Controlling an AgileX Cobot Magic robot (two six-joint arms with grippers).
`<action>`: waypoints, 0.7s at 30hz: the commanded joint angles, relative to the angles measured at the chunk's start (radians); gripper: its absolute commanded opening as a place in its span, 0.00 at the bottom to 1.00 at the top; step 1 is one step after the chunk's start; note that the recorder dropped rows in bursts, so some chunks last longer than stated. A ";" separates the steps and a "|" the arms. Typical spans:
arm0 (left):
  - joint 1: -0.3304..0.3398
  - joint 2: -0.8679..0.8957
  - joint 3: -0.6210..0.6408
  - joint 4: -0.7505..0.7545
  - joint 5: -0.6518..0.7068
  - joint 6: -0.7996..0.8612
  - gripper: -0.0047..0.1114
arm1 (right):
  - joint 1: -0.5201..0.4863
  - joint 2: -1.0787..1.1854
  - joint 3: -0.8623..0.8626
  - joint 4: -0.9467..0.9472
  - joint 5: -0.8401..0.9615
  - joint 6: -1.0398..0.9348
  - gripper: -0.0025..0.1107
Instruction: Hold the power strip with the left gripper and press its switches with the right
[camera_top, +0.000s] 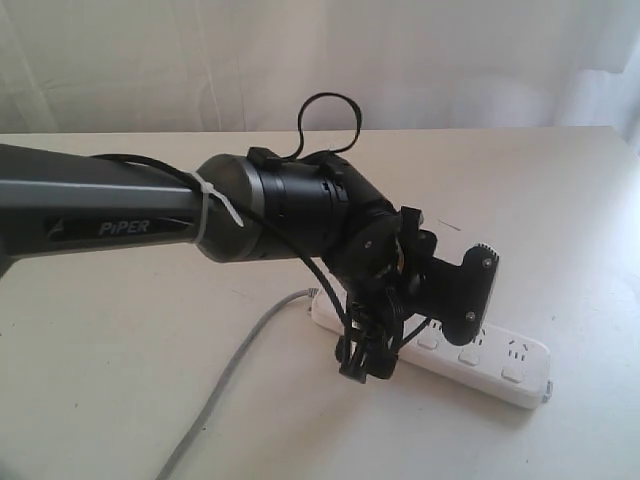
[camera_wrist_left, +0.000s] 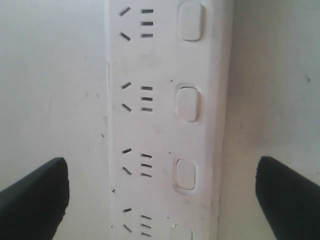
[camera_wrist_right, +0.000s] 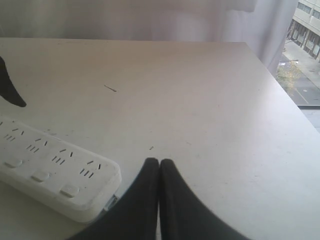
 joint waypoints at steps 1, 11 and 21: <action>-0.004 0.027 -0.002 0.047 0.016 -0.007 0.95 | -0.005 -0.005 0.006 -0.002 -0.008 0.000 0.02; 0.050 0.109 -0.004 0.085 -0.017 -0.014 0.95 | -0.005 -0.005 0.006 -0.002 -0.006 0.000 0.02; 0.085 0.119 -0.004 -0.133 0.243 0.123 0.95 | -0.005 -0.005 0.006 -0.002 -0.006 0.000 0.02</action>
